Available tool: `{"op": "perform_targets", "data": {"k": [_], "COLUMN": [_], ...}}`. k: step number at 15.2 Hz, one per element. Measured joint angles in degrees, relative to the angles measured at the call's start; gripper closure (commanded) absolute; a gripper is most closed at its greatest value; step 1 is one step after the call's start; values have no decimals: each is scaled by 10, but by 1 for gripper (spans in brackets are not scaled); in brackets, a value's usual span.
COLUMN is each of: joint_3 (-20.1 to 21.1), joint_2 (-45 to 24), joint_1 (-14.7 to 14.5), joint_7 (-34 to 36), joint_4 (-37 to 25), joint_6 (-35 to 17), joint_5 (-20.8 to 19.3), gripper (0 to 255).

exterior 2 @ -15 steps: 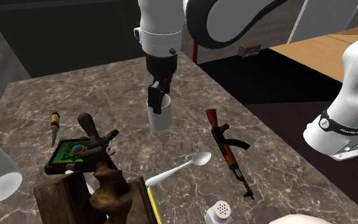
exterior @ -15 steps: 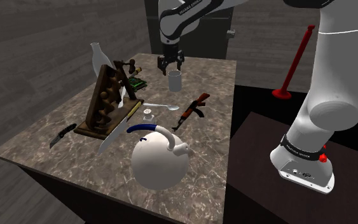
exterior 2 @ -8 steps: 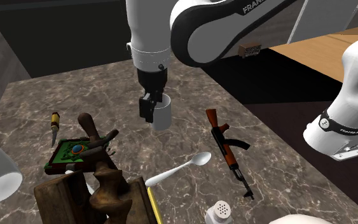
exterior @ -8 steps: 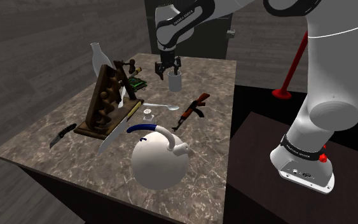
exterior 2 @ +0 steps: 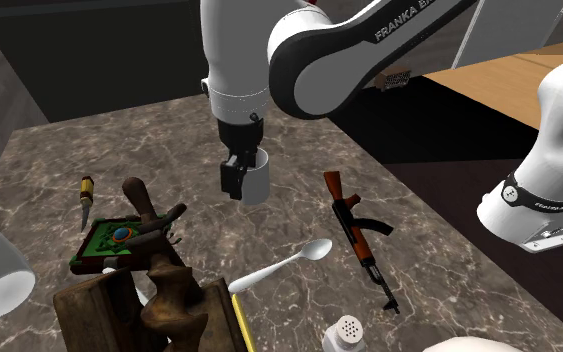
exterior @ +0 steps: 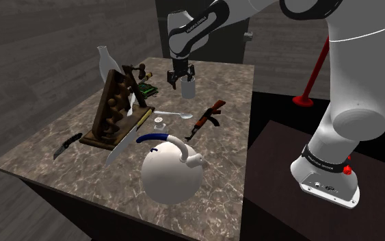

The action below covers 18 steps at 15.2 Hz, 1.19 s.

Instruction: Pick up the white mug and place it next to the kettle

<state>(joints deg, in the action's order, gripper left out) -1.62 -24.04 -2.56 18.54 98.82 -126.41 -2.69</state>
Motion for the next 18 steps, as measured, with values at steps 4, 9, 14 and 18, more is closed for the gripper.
{"op": "perform_targets", "data": {"k": [4, 9, 14, 18], "joint_3": [0, 0, 0, 0], "joint_2": [0, 0, 4, 15], "joint_1": [0, 0, 0, 0], "joint_7": [0, 0, 0, -2], "joint_4": [0, 0, -5, -18], "joint_6": [0, 0, 9, 33], "joint_5": [0, 0, 0, 1], "gripper": [255, 255, 255, 255]}}
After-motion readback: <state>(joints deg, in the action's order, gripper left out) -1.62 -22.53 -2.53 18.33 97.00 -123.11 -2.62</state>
